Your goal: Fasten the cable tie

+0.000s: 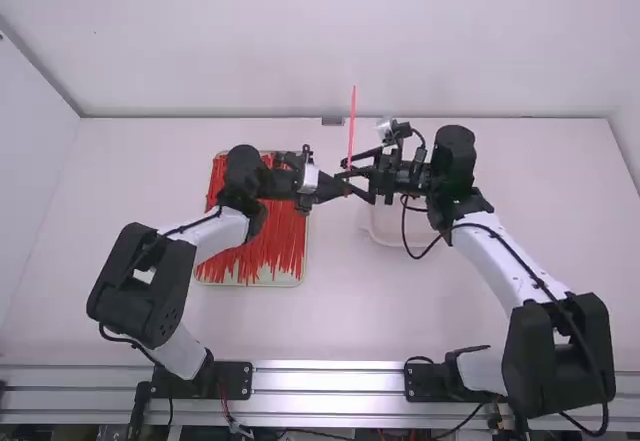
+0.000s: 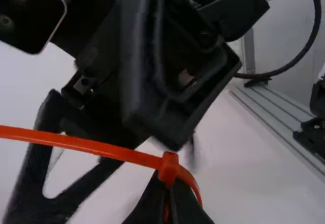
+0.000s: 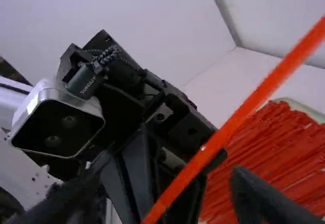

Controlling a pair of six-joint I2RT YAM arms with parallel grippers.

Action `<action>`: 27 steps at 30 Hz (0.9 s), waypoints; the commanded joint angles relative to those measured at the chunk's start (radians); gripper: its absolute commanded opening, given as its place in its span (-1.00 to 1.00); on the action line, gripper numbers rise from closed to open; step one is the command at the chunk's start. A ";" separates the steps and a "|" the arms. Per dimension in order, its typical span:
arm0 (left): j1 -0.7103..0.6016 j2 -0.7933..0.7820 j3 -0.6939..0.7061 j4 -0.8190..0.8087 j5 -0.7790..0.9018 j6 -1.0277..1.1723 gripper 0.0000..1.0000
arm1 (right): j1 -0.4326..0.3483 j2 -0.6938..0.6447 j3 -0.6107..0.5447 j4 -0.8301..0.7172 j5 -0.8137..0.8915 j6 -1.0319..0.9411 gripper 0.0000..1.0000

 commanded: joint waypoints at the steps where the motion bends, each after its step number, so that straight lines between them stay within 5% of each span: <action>1: -0.011 -0.002 0.018 0.003 0.005 -0.014 -0.97 | 0.014 -0.006 -0.005 0.004 0.006 0.007 -0.65; 2: -0.013 -0.002 0.018 0.003 0.005 -0.014 -0.97 | 0.015 -0.006 -0.005 0.007 0.006 0.008 -1.00; 7: -0.012 -0.002 0.018 0.000 -0.005 -0.030 -0.96 | 0.004 -0.006 -0.005 -0.008 0.005 0.007 -1.00; 11: -0.001 -0.002 0.018 -0.001 -0.061 -0.081 -0.60 | -0.019 -0.006 -0.005 -0.031 0.002 0.007 -1.00; 12: -0.003 -0.002 0.018 -0.004 -0.060 -0.080 -0.13 | -0.030 -0.006 -0.005 -0.040 0.000 0.007 -1.00; 15: -0.003 -0.002 0.018 -0.005 -0.061 -0.081 0.36 | -0.050 -0.006 -0.005 -0.056 -0.008 0.006 -1.00; 16: -0.003 -0.002 0.018 -0.008 -0.064 -0.081 0.98 | -0.058 -0.006 -0.005 -0.059 -0.022 0.003 -1.00; 27: 0.016 -0.002 0.018 -0.172 -0.187 -0.077 0.98 | -0.172 -0.006 -0.005 -0.237 -0.049 -0.135 -1.00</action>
